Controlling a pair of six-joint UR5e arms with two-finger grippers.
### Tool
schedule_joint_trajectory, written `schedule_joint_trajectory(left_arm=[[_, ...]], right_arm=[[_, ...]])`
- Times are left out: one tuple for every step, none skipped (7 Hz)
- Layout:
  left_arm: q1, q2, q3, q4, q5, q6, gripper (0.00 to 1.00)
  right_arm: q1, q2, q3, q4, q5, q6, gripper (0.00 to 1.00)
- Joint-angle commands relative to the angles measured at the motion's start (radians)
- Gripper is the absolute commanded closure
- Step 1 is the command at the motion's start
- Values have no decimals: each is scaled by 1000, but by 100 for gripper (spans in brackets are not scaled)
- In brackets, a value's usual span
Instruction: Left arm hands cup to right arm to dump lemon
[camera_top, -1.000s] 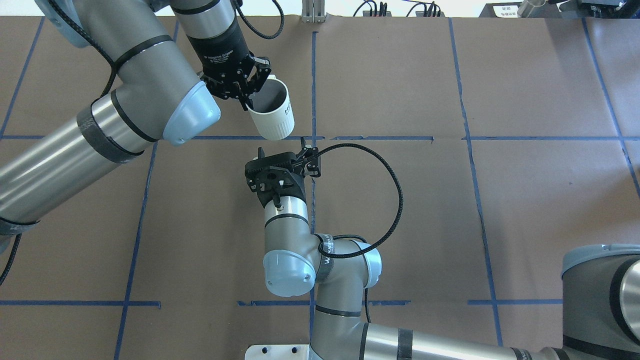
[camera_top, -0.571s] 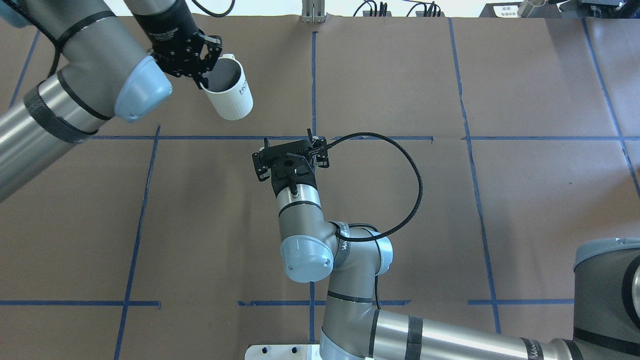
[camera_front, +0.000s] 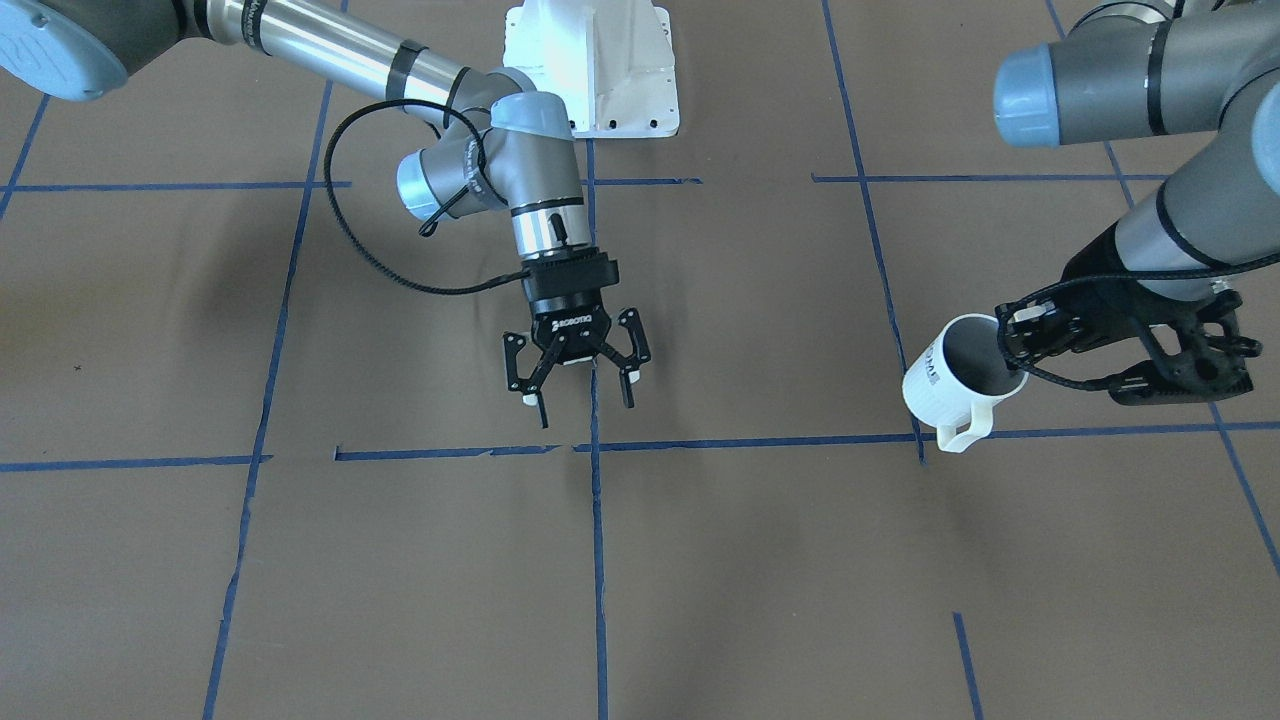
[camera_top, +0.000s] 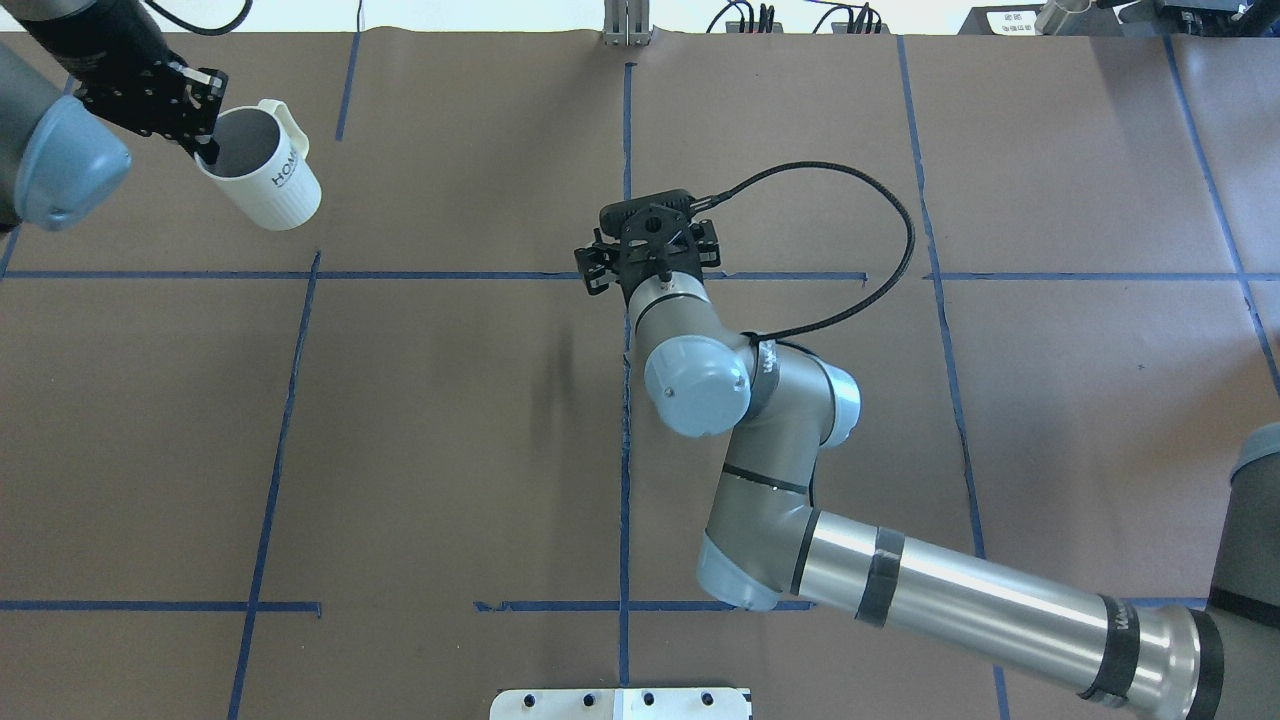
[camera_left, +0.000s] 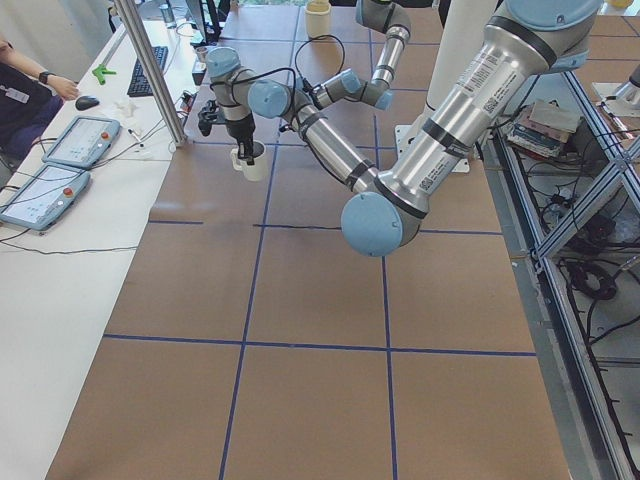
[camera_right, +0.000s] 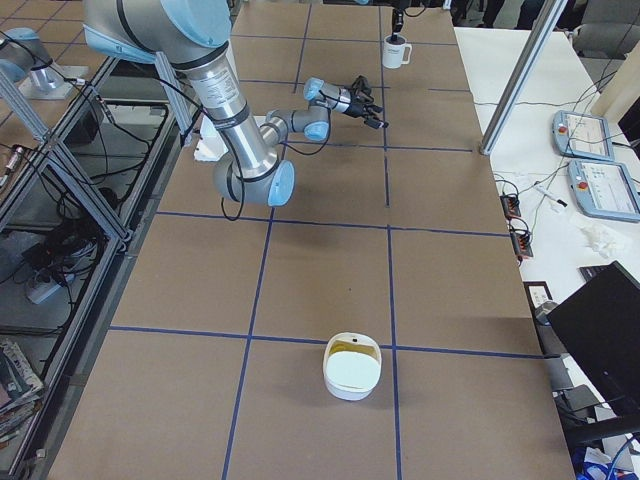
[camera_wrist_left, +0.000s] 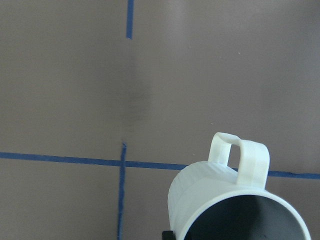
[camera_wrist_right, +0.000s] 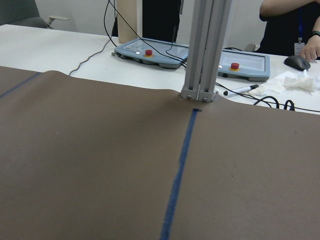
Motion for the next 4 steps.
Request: schedule_joint_trajectory(left_arm=[[-10,173,-55,-108,1,62,100],[-10,252,-46,-225,1,59,100],[-10,299,-49,-261,1,61,100],[-7,359,-50,-300,2,61,100]], right_arm=[[164,-21,60,-215,347,-2,1],[264,-62,123,-307,566,-9,1],[374,-124,169,-325,770,-35,0],[462,-201,212,-328,917,-123,0]])
